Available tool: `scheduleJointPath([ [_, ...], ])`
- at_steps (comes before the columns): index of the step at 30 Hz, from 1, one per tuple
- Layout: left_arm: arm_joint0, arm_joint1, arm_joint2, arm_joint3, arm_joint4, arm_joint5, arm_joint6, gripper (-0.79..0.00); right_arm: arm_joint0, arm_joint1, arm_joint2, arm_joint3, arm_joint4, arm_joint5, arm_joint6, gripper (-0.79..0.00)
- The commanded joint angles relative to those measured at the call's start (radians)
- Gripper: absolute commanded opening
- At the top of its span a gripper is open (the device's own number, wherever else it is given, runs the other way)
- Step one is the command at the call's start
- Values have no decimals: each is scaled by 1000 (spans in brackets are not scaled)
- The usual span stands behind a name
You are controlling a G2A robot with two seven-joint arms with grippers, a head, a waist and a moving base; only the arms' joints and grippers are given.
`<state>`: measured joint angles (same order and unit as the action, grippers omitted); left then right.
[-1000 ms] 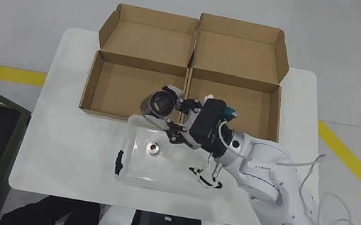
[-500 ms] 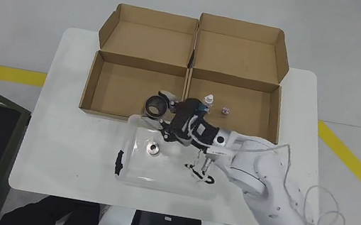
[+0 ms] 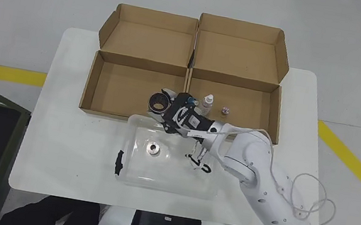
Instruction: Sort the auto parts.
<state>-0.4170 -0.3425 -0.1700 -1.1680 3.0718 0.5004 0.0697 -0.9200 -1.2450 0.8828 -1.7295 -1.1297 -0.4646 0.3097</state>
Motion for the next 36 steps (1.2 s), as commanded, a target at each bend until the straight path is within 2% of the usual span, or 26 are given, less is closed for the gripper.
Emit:
scheduleJointPath([
  [1, 0, 0, 0, 0, 0, 0, 0, 0, 0, 0, 1, -1, 1, -1, 1, -785],
  [18, 0, 0, 0, 0, 0, 0, 0, 0, -7, -4, -5, 22, -6, 19, -27, -785],
  [25, 0, 0, 0, 0, 0, 0, 0, 0, 80, -39, -73, 147, -11, 34, -75, -785],
  [36, 0, 0, 0, 0, 0, 0, 0, 0, 241, -120, -206, 372, 21, 38, -107, -785],
])
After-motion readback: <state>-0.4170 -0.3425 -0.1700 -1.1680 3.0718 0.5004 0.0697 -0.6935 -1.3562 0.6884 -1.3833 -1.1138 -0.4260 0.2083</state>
